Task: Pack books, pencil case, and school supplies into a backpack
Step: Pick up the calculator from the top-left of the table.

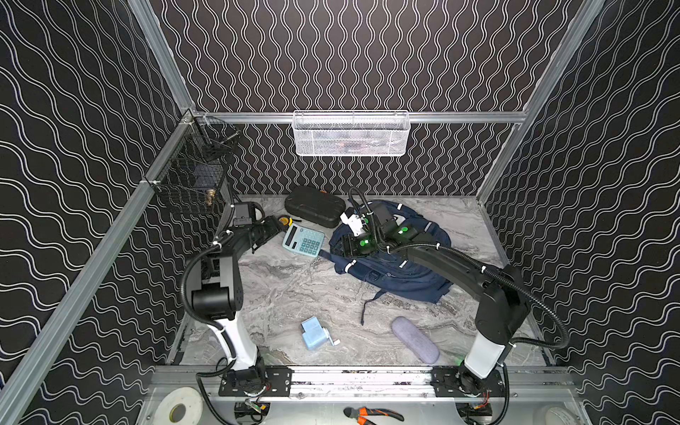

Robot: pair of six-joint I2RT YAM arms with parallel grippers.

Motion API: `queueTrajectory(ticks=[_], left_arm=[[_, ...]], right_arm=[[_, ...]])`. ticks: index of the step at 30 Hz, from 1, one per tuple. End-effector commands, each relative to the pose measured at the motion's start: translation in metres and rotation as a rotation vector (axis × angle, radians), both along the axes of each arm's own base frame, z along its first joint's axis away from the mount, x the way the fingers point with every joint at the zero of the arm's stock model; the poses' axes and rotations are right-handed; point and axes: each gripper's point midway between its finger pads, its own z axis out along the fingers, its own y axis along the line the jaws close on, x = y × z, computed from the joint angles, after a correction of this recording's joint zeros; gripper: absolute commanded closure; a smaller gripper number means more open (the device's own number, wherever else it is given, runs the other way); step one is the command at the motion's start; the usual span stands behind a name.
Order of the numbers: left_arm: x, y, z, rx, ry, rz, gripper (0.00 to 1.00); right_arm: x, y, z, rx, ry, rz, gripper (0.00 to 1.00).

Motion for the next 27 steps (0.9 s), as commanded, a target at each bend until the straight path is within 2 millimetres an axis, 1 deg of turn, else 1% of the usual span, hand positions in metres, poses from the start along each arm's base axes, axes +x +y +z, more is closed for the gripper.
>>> queueTrajectory(ticks=[1, 4, 7, 12, 17, 19, 21, 23, 27], left_arm=[[0.010, -0.008, -0.007, -0.004, -0.046, -0.089, 0.45], [0.009, -0.010, -0.021, -0.011, -0.022, -0.105, 0.46], [0.006, -0.015, -0.034, -0.029, -0.005, -0.126, 0.49], [0.001, -0.027, -0.049, -0.091, 0.004, -0.173, 0.56], [-0.001, -0.037, -0.055, -0.137, 0.004, -0.211, 0.63], [-0.001, -0.039, -0.054, -0.141, -0.001, -0.226, 0.68], [-0.001, -0.040, -0.053, -0.137, -0.005, -0.237, 0.76], [-0.002, -0.040, -0.051, -0.133, -0.007, -0.243, 0.78], [-0.005, -0.042, -0.049, -0.144, 0.006, -0.249, 0.92]], right_arm=[[-0.005, 0.000, -0.006, -0.016, 0.028, 0.025, 0.49], [-0.003, -0.001, -0.013, -0.042, 0.029, 0.030, 0.49], [-0.002, 0.000, -0.017, -0.050, 0.033, 0.036, 0.49], [-0.004, 0.004, -0.032, -0.045, 0.068, 0.044, 0.49], [-0.006, 0.005, -0.044, -0.058, 0.105, 0.050, 0.50], [-0.007, 0.004, -0.047, -0.067, 0.109, 0.053, 0.50], [-0.008, 0.002, -0.049, -0.074, 0.110, 0.052, 0.50], [-0.009, 0.001, -0.049, -0.077, 0.108, 0.052, 0.50], [-0.010, -0.002, -0.050, -0.079, 0.105, 0.050, 0.50]])
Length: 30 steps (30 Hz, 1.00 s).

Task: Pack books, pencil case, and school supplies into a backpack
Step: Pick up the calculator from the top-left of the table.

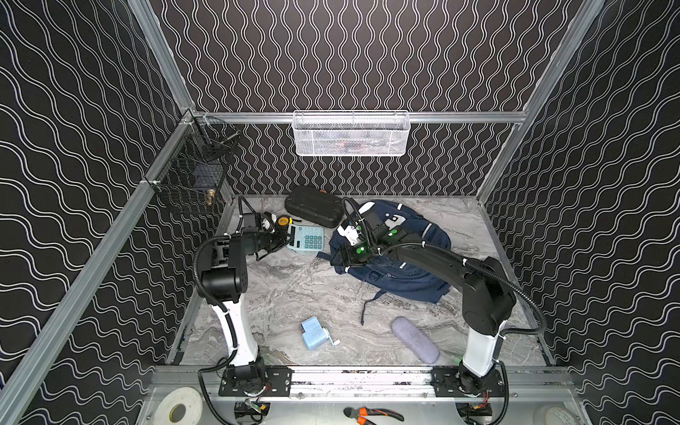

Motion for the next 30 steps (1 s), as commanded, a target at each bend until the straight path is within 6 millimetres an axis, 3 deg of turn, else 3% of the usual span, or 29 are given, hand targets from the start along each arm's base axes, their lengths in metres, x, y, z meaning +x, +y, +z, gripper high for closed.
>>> queueTrajectory(ticks=[1, 4, 10, 17, 23, 30], left_arm=[[-0.005, 0.002, -0.002, 0.027, 0.022, -0.004, 0.93], [-0.006, 0.000, 0.010, 0.008, 0.002, 0.002, 1.00], [-0.010, -0.003, 0.044, -0.030, -0.054, 0.033, 1.00], [-0.024, 0.002, 0.091, 0.003, -0.090, 0.100, 1.00], [-0.035, 0.004, 0.150, 0.003, -0.174, 0.174, 1.00], [-0.050, -0.026, 0.238, 0.000, -0.361, 0.112, 1.00]], right_arm=[[-0.002, -0.001, 0.004, 0.006, -0.012, 0.011, 0.50], [-0.002, -0.001, 0.007, 0.006, -0.015, 0.017, 0.50], [0.000, -0.007, 0.021, 0.022, -0.039, 0.011, 0.49], [0.006, -0.023, 0.055, 0.098, -0.062, -0.025, 0.49], [0.014, -0.047, 0.087, 0.134, -0.117, -0.074, 0.49], [0.029, -0.098, 0.132, 0.206, -0.176, -0.196, 0.49]])
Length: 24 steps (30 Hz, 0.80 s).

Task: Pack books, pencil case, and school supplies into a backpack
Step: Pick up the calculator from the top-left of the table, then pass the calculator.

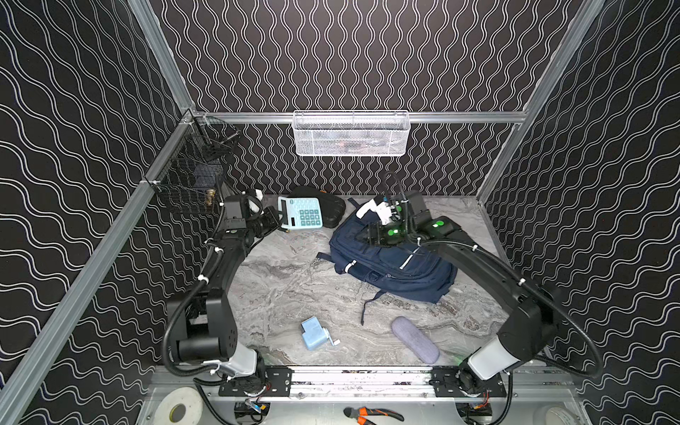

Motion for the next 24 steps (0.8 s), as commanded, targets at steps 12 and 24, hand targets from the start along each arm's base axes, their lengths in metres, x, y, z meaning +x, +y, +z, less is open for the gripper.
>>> queueTrajectory(ticks=[12, 24], left_arm=[[-0.055, -0.125, 0.180, -0.109, -0.512, -0.415, 1.00], [-0.104, -0.178, 0.245, -0.264, -0.697, -0.688, 1.00]], right_arm=[[0.004, -0.095, 0.123, 0.414, -0.259, -0.137, 0.46], [-0.032, -0.080, 0.221, 0.707, -0.504, 0.121, 0.36]])
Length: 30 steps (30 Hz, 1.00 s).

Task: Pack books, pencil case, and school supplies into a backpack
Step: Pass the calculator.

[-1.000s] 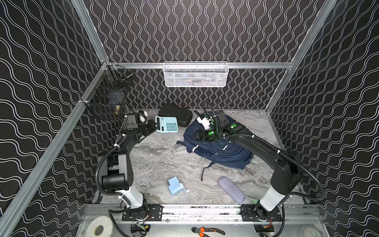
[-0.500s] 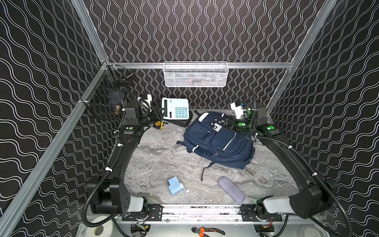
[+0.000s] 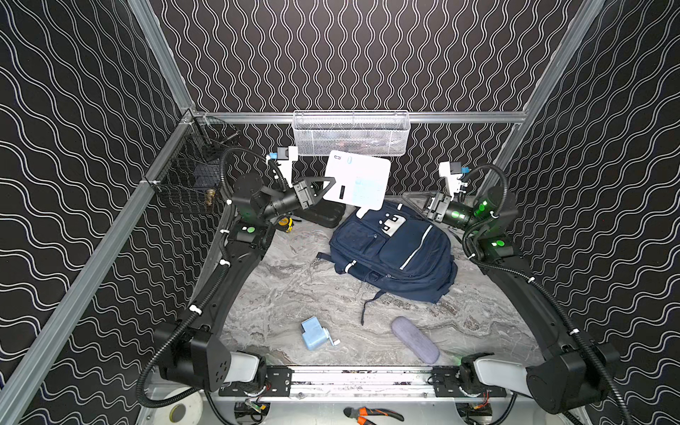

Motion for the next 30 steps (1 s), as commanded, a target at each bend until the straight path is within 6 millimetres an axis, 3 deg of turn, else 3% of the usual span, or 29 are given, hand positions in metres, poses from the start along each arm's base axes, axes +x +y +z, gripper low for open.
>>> queueTrajectory(ticks=[1, 7, 13, 18, 21, 28, 29, 30], left_arm=[[-0.017, -0.010, 0.025, -0.026, -0.089, -0.065, 1.00], [-0.017, -0.024, 0.021, -0.017, -0.080, -0.092, 1.00], [-0.018, -0.030, 0.014, 0.000, -0.077, -0.094, 1.00], [-0.021, -0.036, 0.010, 0.002, -0.070, -0.120, 1.00], [-0.017, -0.035, 0.005, 0.009, -0.059, -0.094, 1.00], [-0.009, -0.034, -0.002, 0.040, -0.060, -0.027, 1.00], [-0.008, -0.033, -0.003, 0.044, -0.061, -0.014, 0.99], [-0.006, -0.031, -0.003, 0.048, -0.063, 0.006, 0.88]], right_arm=[[-0.016, 0.004, 0.038, 0.071, -0.119, 0.075, 0.36], [-0.024, 0.025, 0.041, 0.042, -0.164, 0.130, 0.34], [-0.028, 0.031, 0.041, 0.058, -0.175, 0.140, 0.37], [-0.023, 0.033, 0.037, 0.048, -0.153, 0.123, 0.53], [-0.019, 0.032, 0.032, 0.036, -0.139, 0.096, 0.70], [-0.002, 0.026, 0.005, -0.036, -0.020, -0.014, 0.94], [0.000, 0.024, 0.003, -0.042, -0.008, -0.030, 0.95], [0.001, 0.023, 0.000, -0.049, 0.005, -0.042, 0.97]])
